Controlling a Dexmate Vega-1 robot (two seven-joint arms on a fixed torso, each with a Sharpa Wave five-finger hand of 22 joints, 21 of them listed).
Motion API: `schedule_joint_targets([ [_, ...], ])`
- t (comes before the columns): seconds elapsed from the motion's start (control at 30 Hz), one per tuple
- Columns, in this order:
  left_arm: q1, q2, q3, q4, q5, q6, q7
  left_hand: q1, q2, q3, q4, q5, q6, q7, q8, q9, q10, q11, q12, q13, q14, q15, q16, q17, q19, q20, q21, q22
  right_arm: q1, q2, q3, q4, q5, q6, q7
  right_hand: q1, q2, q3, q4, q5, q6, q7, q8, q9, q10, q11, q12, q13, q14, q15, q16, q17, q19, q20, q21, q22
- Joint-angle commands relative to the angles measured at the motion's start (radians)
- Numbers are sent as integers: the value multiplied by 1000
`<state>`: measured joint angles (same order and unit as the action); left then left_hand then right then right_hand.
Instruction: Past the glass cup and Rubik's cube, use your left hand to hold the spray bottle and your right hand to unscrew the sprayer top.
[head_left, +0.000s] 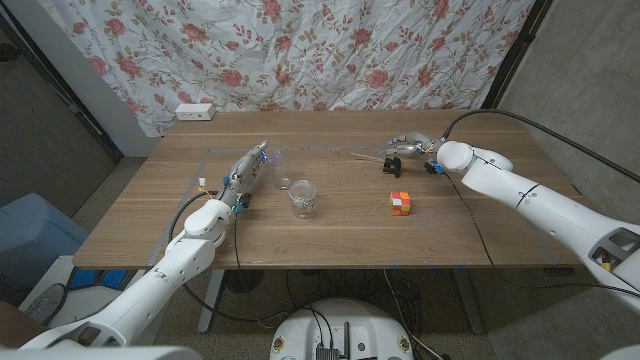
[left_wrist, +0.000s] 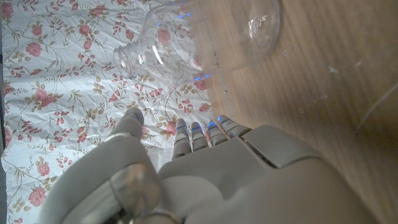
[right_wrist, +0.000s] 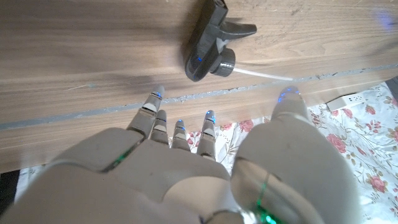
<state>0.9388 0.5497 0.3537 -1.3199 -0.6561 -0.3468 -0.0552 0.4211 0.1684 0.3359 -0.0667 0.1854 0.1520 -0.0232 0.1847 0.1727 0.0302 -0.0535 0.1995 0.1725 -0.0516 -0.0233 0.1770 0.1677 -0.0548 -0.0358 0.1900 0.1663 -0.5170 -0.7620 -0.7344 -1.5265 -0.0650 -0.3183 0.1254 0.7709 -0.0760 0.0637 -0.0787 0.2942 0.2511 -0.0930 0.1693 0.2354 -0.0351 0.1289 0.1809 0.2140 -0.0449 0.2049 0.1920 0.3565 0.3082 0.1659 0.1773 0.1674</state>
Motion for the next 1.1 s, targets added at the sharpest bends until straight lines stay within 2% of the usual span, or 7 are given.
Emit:
schedule_joint_targets([
  [0.03, 0, 4, -5, 5, 12, -28, -7, -14, -1, 10, -1, 9, 10, 2, -1, 1, 4, -1, -3, 3, -1, 4, 0, 1, 3, -24, 1, 3, -31, -20, 38, 9, 24, 96, 2, -28, -4, -17, 6, 14, -51, -3, 1, -11, -34, -3, 4, 0, -31, 0, -2, -2, -30, -1, 0, 1],
  [0.47, -8, -3, -4, 25, 42, -68, 9, -25, -1, 15, -2, 9, -15, -6, -10, 1, -12, 2, -11, 3, -12, 3, -3, 1, 5, -27, 0, 3, -90, -10, 110, 71, 122, 254, -22, -91, -7, -48, 30, 30, -189, -29, -2, -39, -93, -28, 5, -9, -101, -31, -4, -16, -77, 9, -1, 0],
  [0.6, -13, -11, -5, 33, 53, -80, 25, -31, -1, 18, -1, 9, -25, -7, -12, 1, -23, 3, -14, 2, -18, 2, -5, 1, 5, -28, 0, 3, -113, 4, 140, 104, 172, 316, -36, -113, -4, -55, 40, 29, -204, -31, 1, -43, -103, -34, 5, -12, -113, -41, -4, -20, -99, -1, -5, 0],
  [0.67, -20, -30, -5, 52, 48, -99, 23, -33, -1, 19, -1, 9, -25, -6, -11, 1, -23, 4, -14, 2, -22, 2, -6, 1, 4, -27, 0, 3, -125, 14, 155, 125, 198, 352, -45, -143, 0, -64, 53, 26, -211, -33, 6, -47, -111, -55, 6, -15, -119, -54, 0, -25, -112, -13, -3, 0],
  [0.73, -22, -37, -2, 56, 57, -105, 35, -36, -1, 19, 0, 9, -25, -7, -10, 1, -25, 2, -14, 2, -26, 3, -6, 2, 3, -28, -1, 3, -137, 22, 168, 134, 223, 372, -50, -153, 2, -67, 58, 24, -213, -34, 7, -48, -109, -59, 8, -16, -123, -62, 0, -27, -123, -22, -4, 0],
  [0.97, -55, -45, 9, 110, 54, -124, -15, -59, -2, 20, 7, 8, -34, -7, -10, 0, -57, 8, -22, 2, -48, 5, -8, 3, -9, -30, -5, 3, -167, 48, 202, 164, 282, 440, -74, -198, 10, -80, 80, 16, -219, -37, 10, -52, -100, -83, 13, -21, -123, -81, 6, -33, -153, -40, -5, 1],
  [1.1, -80, -73, 10, 171, 47, -166, -39, -67, 2, 23, 11, 9, -44, -7, -13, 0, -63, 8, -22, 2, -55, 5, -8, 4, -13, -28, -6, 3, -187, 87, 229, 210, 337, 510, -93, -228, 19, -87, 94, 9, -221, -28, 12, -54, -78, -96, 20, -24, -114, -100, 11, -39, -153, -58, 2, 1],
])
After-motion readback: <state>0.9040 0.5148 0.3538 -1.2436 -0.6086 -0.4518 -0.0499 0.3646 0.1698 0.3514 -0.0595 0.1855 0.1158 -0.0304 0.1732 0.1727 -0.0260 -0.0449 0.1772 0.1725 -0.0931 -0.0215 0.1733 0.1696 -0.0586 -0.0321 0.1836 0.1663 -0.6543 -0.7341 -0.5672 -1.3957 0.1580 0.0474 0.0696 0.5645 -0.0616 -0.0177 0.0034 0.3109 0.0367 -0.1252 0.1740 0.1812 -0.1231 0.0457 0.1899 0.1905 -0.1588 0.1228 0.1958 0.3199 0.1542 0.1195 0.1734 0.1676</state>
